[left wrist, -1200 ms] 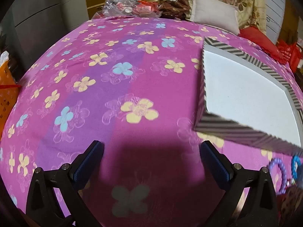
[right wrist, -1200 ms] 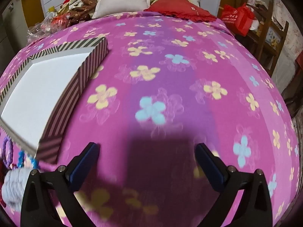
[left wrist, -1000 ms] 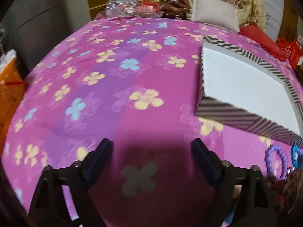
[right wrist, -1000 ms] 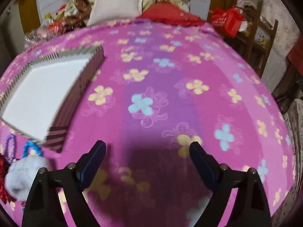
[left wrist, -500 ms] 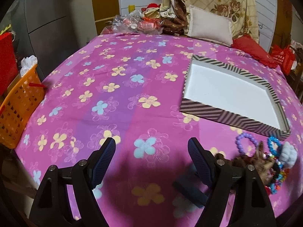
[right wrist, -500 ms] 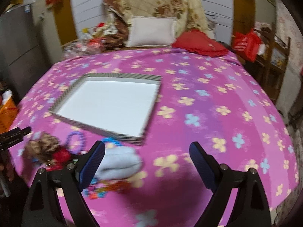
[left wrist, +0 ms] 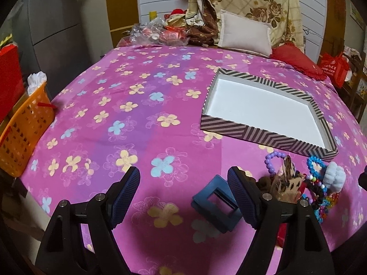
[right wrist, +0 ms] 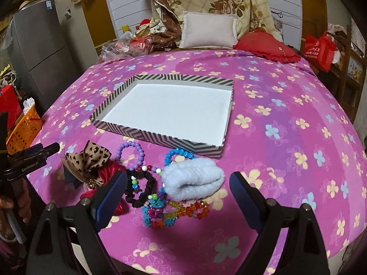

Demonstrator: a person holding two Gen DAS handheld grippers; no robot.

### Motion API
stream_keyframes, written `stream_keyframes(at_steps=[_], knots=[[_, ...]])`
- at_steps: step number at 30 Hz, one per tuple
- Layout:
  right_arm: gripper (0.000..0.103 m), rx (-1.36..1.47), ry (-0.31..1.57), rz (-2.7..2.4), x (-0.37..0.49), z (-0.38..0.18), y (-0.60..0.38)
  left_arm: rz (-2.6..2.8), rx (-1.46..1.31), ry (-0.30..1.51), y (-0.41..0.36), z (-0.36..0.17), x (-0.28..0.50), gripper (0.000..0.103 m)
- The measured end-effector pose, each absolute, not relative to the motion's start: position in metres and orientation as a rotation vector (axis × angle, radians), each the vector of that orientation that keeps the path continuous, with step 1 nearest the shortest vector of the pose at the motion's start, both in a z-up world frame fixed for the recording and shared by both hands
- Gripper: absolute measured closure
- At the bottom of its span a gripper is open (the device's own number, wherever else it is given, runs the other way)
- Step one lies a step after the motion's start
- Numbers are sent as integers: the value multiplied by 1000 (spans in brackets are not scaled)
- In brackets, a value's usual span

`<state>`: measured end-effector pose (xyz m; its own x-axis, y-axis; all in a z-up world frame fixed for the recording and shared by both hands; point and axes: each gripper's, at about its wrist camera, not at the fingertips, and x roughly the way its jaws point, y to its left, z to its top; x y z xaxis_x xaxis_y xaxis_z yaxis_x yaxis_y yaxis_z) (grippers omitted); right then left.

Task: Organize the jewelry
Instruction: 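Move both tools toward the pile of hair accessories beside the tray, then grasp the white fluffy scrunchie with the right tool while the left tool grasps the leopard bow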

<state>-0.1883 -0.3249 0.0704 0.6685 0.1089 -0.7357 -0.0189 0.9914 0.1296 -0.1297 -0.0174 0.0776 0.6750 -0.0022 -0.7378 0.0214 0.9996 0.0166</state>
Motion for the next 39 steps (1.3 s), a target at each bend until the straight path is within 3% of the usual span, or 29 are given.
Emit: stream_keyframes(at_steps=[39], knots=[[10,124,911,17,-186,42,-343,-118,-79,927,-12,69,-133,39]])
